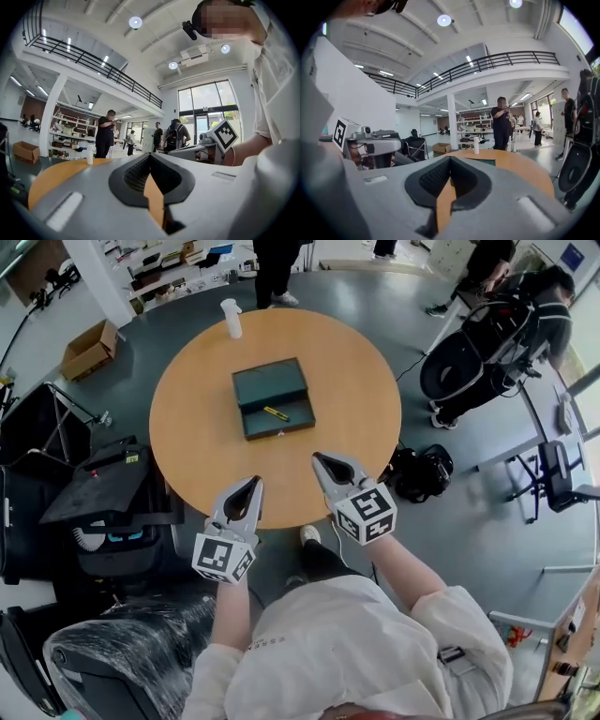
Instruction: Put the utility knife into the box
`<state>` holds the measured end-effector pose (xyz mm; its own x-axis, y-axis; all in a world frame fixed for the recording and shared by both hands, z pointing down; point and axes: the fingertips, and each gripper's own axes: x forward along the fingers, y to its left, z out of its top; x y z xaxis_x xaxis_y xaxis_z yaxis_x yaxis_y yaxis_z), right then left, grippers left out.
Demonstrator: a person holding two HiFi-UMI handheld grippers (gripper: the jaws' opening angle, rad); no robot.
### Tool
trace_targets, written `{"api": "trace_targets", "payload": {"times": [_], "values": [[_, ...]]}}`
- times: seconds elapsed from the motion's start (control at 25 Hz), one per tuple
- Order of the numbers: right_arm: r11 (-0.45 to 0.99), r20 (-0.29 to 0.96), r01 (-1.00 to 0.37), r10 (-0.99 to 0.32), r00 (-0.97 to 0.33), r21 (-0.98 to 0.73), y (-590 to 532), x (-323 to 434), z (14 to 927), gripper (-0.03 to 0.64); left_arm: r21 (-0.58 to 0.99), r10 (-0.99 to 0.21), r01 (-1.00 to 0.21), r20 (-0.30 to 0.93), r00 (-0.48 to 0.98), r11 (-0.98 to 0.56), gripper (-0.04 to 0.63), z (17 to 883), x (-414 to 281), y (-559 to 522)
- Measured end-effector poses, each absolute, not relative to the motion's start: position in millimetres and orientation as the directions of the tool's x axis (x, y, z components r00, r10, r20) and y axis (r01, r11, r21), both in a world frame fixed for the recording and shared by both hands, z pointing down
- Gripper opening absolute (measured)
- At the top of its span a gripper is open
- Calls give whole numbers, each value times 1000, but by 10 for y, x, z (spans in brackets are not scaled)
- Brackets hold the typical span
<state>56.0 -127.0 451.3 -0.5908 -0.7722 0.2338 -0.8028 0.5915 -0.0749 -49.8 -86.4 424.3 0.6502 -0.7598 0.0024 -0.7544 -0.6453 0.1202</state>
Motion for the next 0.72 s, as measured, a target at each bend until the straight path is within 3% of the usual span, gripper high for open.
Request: {"api": "trace_targets", "payload": {"times": [0.4,0.72], "values": [[583,242,-812,-783,-573,-37,-340,448,4494,-8,127,-731,-724,-8,683,-678,17,4200,-468,0],[614,224,-789,-770,-598,4,-104,494,4385,-8,93,-775,-770,-28,631,-631,17,3999,-491,174]]}}
